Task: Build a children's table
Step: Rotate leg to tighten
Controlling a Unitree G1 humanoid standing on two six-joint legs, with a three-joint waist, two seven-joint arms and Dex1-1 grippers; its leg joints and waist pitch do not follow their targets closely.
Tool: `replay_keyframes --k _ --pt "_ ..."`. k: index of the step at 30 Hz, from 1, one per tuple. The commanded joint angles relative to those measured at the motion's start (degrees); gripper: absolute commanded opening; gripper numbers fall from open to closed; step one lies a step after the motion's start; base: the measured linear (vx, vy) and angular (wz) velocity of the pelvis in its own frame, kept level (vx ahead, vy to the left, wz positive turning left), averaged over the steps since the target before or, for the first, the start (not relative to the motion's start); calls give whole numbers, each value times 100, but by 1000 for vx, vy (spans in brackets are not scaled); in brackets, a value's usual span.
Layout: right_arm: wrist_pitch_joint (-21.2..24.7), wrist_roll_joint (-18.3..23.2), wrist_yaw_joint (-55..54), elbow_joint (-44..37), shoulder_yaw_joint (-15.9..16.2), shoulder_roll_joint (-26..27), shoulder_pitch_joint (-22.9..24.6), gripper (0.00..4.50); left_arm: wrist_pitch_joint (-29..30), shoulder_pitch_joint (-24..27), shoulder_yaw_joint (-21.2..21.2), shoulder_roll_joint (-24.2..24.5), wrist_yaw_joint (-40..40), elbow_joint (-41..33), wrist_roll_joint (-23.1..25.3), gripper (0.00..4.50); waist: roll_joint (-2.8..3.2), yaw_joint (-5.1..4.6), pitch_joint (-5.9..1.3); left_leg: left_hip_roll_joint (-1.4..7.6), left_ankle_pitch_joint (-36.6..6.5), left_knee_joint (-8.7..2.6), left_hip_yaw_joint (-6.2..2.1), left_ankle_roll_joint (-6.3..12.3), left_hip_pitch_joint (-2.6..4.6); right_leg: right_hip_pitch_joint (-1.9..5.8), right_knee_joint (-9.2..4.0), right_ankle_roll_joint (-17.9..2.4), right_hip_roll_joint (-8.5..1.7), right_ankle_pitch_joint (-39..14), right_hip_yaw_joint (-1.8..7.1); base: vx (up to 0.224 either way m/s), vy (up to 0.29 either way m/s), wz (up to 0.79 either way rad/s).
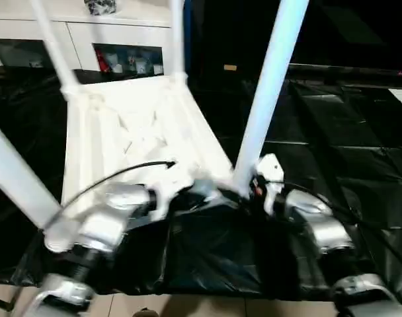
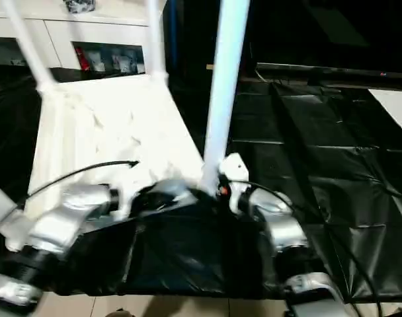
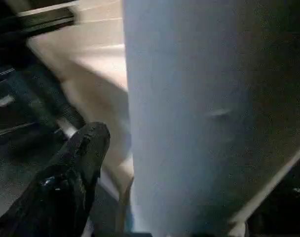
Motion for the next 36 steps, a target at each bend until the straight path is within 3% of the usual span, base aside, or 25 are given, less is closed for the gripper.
replay_keyframes --k 1,5,11,19,33,36 --pt "128 119 483 -229 146 -57 40 361 -175 -31 -132 -19 -374 -134 -183 0 -21 -3 -326 -14 -1127 -325 92 420 -9 313 -350 -1282 -181 -623 187 0 0 0" --pt "346 272 1248 -440 394 -266 116 331 -308 -148 -137 352 -778 86 -188 0 -23 61 -329 -5 -1055 -313 98 437 3 309 -319 -1348 -177 -469 182 0 0 0" --pt "570 346 1792 -597 578 -380 138 277 -440 -307 -162 616 -1172 377 -206 0 -34 119 -326 -3 -1195 -321 108 345 34 280 -332 -1346 -187 -685 189 0 0 0" --pt "678 264 2063 -746 792 -496 221 211 -545 -379 -185 679 -1292 532 -213 0 -53 154 -331 -1 -1138 -325 94 257 11 300 -318 -1289 -204 -653 191 0 0 0" --pt "770 283 1974 -916 866 -422 381 199 -642 -377 -164 632 -1192 641 -232 0 -65 197 -336 0 -1147 -330 89 218 12 298 -320 -1232 -206 -720 190 0 0 0" --pt "643 209 1355 -816 704 -195 472 199 -584 -416 -20 419 -653 693 -191 0 -58 199 -319 0 -1294 -346 88 176 21 290 -347 -1205 -209 -885 191 0 0 0"
